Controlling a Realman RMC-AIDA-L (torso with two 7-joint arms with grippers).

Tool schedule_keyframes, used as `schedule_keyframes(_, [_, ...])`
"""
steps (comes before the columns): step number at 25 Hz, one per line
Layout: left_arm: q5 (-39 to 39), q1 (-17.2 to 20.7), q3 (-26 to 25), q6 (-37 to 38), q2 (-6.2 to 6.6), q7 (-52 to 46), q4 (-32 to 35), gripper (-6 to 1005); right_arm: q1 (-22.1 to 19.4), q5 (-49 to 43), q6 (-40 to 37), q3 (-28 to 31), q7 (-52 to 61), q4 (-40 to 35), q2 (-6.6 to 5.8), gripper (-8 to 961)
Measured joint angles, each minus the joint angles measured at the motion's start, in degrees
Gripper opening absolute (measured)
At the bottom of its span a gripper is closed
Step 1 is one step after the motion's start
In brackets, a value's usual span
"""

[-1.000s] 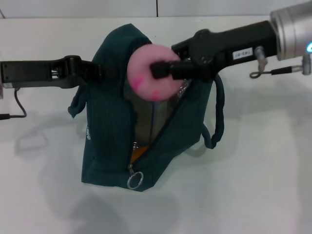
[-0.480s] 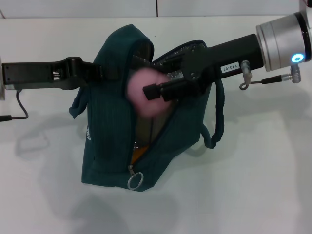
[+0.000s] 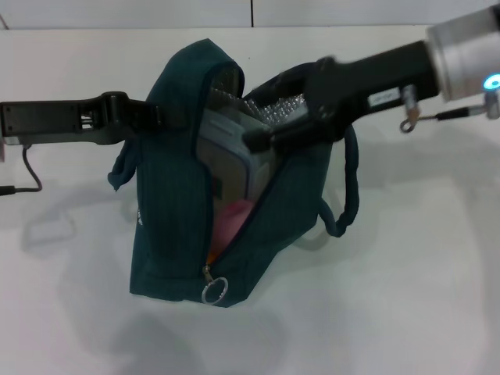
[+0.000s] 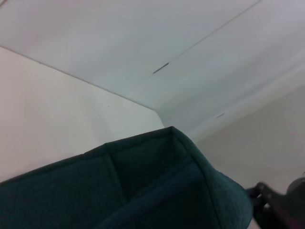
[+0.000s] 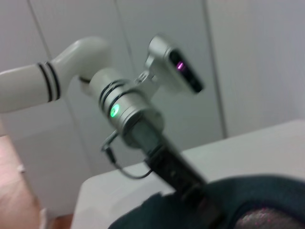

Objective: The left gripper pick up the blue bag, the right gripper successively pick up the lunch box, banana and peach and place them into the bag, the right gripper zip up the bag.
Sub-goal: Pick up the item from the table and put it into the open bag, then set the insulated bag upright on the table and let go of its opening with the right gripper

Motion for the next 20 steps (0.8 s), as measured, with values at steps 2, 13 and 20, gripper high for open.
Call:
schedule_keyframes(2, [0.0,0.1,0.0,0.0,0.06,0.0,0.0,33,-2.5,0.0,-0.1,1.8,0.1,-3.9,-0.02,731])
schedule_keyframes(13, [0.0,0.2,0.0,0.0,-0.05,0.0,0.0,33,-10.6,-1.5,-1.9,11.1,1.1,-7.0,-2.18,784])
schedule_keyframes(20, [0.0,0.1,0.0,0.0,-0.09,0.0,0.0,33,-11.4,-9.9,-1.4,12.7,-0.3,-6.1,-2.6,786])
